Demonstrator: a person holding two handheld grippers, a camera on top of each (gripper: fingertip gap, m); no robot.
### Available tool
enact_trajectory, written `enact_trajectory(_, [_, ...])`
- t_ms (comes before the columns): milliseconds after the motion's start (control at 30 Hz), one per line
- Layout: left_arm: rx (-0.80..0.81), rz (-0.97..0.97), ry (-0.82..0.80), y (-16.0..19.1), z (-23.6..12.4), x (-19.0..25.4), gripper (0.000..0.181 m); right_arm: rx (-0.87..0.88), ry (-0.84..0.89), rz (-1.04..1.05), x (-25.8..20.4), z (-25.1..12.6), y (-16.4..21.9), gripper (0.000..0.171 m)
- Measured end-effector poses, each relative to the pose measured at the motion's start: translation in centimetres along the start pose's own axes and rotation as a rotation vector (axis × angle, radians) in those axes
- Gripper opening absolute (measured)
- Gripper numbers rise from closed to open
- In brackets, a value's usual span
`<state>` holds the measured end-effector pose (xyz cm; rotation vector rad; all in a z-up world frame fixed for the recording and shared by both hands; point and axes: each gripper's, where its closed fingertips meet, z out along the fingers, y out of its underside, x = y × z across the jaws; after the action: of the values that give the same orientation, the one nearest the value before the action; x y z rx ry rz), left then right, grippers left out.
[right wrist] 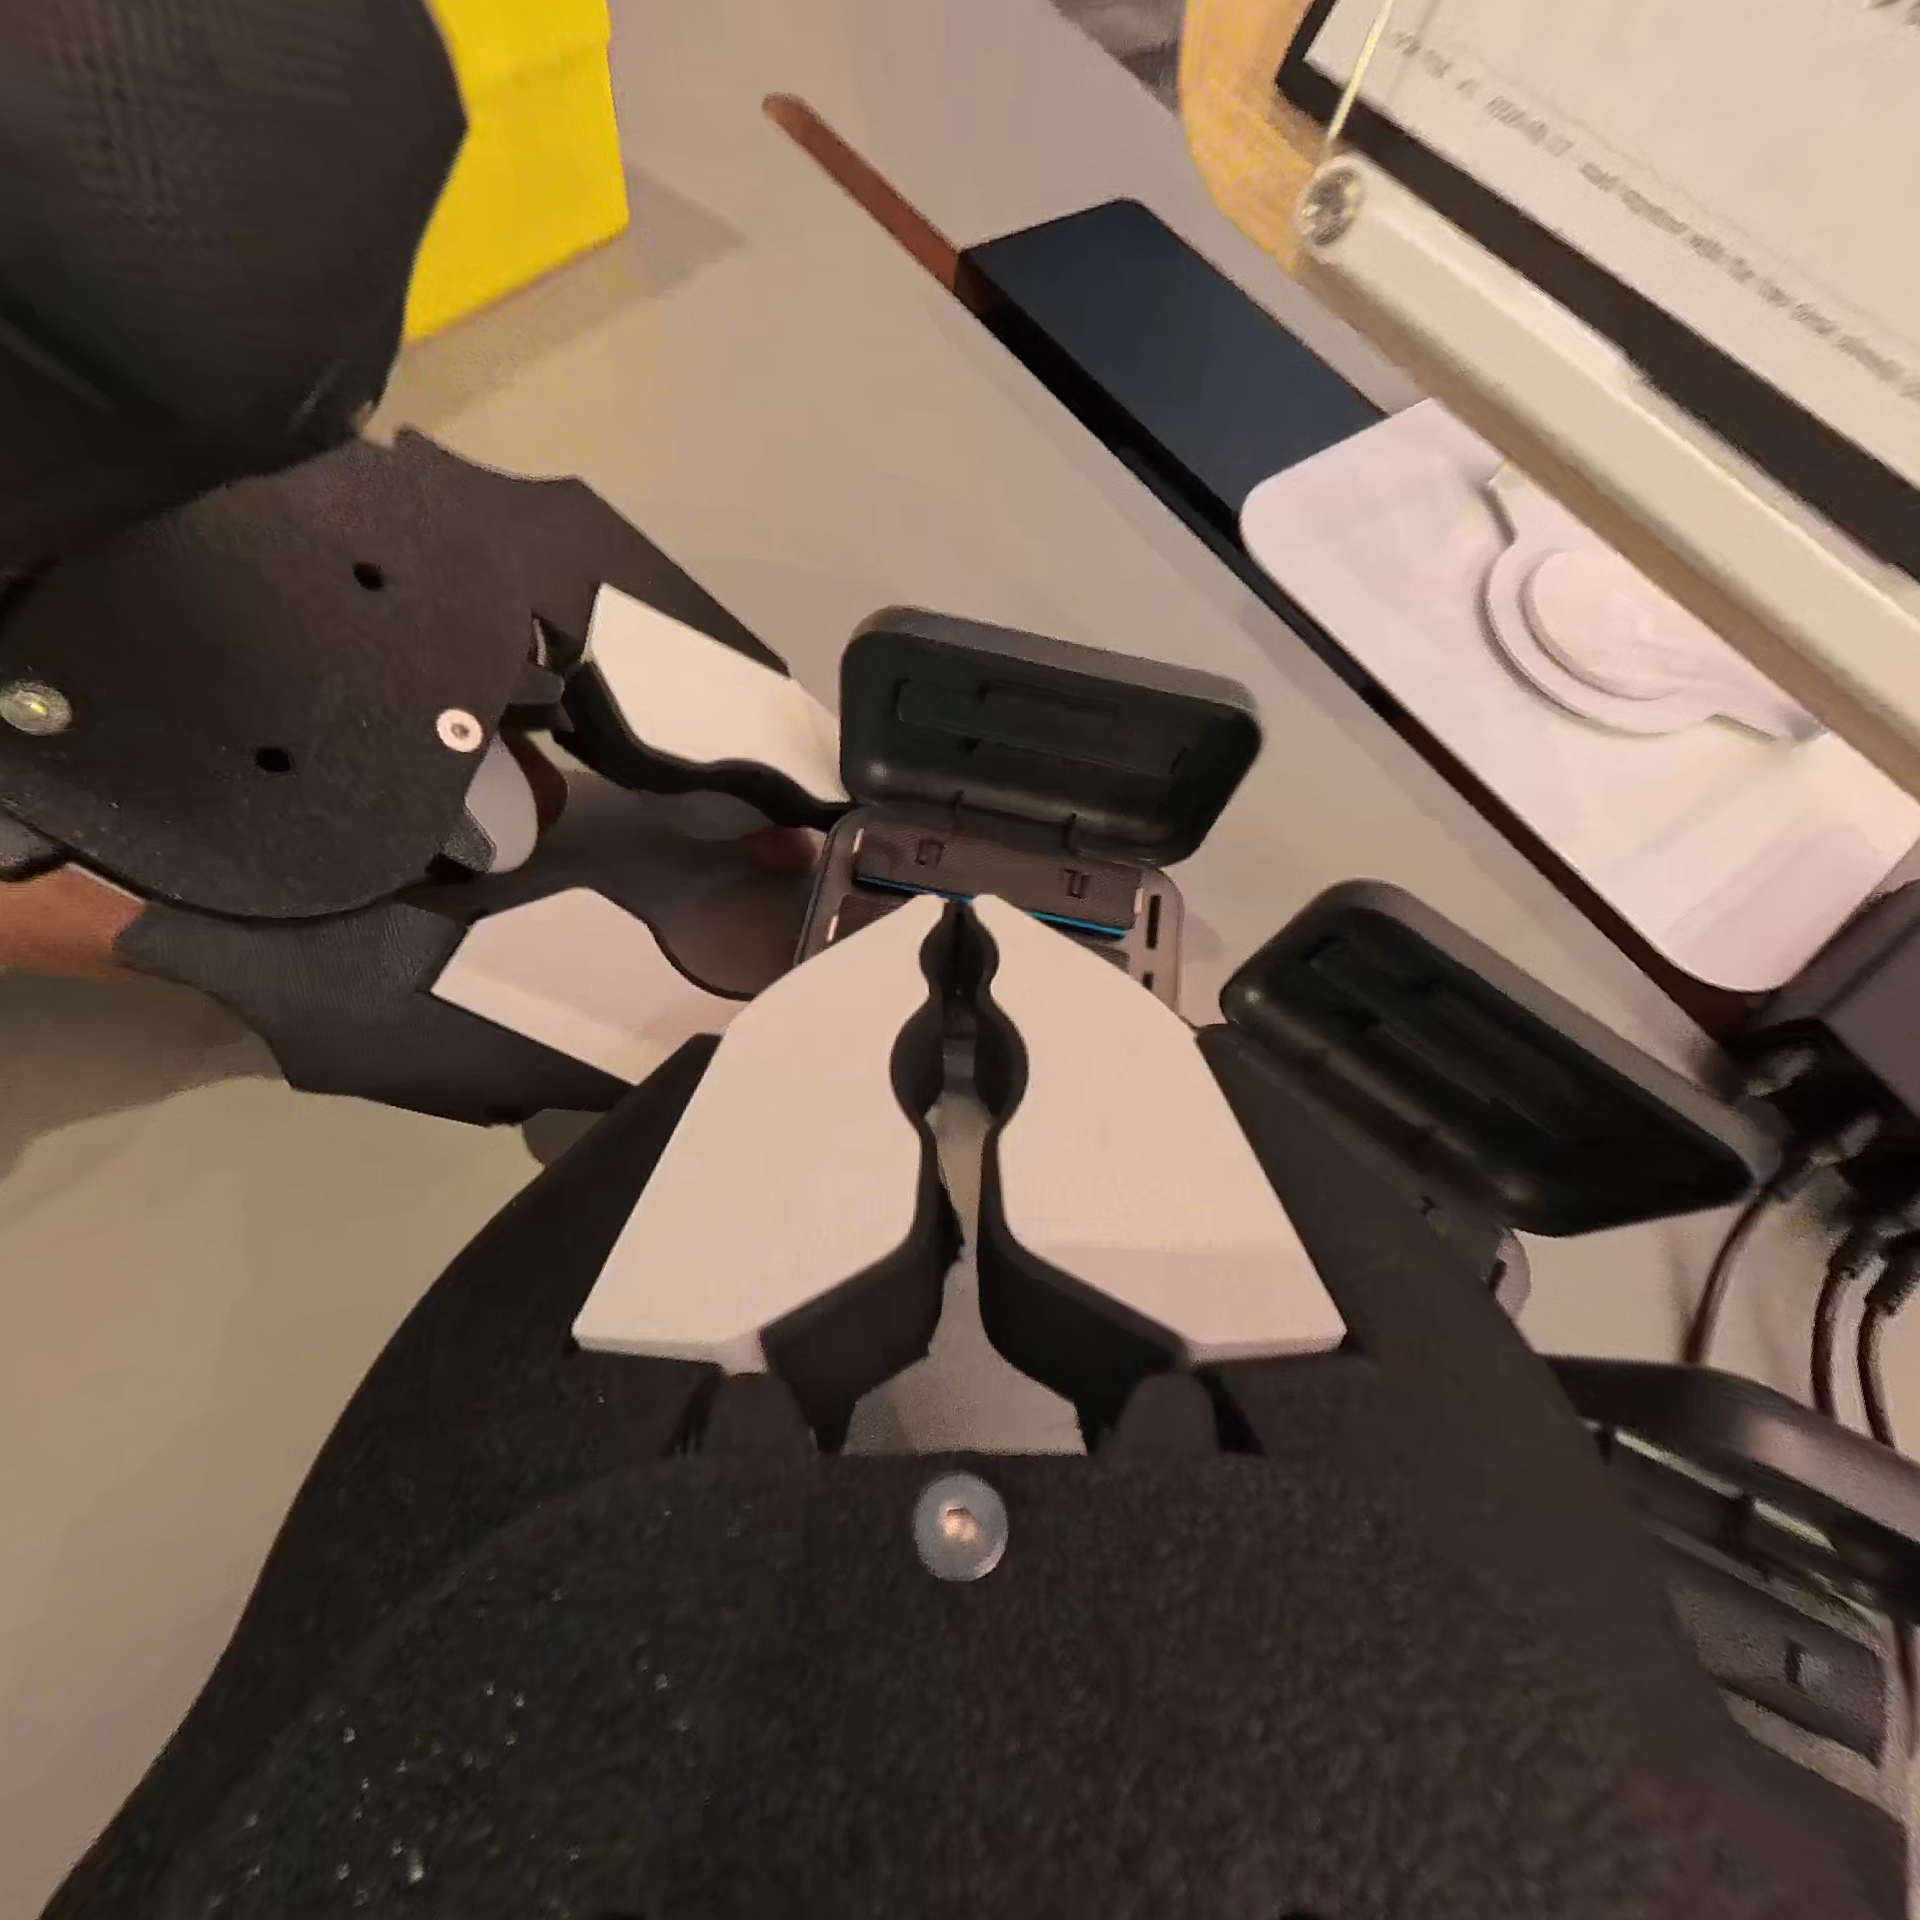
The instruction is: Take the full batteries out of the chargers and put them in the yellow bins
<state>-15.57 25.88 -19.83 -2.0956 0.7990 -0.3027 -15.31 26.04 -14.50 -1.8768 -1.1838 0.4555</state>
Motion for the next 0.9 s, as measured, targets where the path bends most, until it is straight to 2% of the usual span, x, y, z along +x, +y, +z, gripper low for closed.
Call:
enact_trajectory(167, [0.000, 0.001, 0.005, 0.0, 0.0, 0.0, 0.056, 0.080, 0.011, 0.086, 1.8, -1.6, -1.3, 0.001])
enact_trajectory(600, [-0.009, 0.013, -0.007, 0.1, 0.1, 0.0, 0.056, 0.033, 0.037, 0.116, 3.1, -1.2, 0.3, 0.024])
enact_trajectory(900, [-0.007, 0.008, -0.009, 0.1, 0.1, -0.1, 0.060, -0.050, 0.003, 0.096, 1.3, -0.2, 0.9, 0.057])
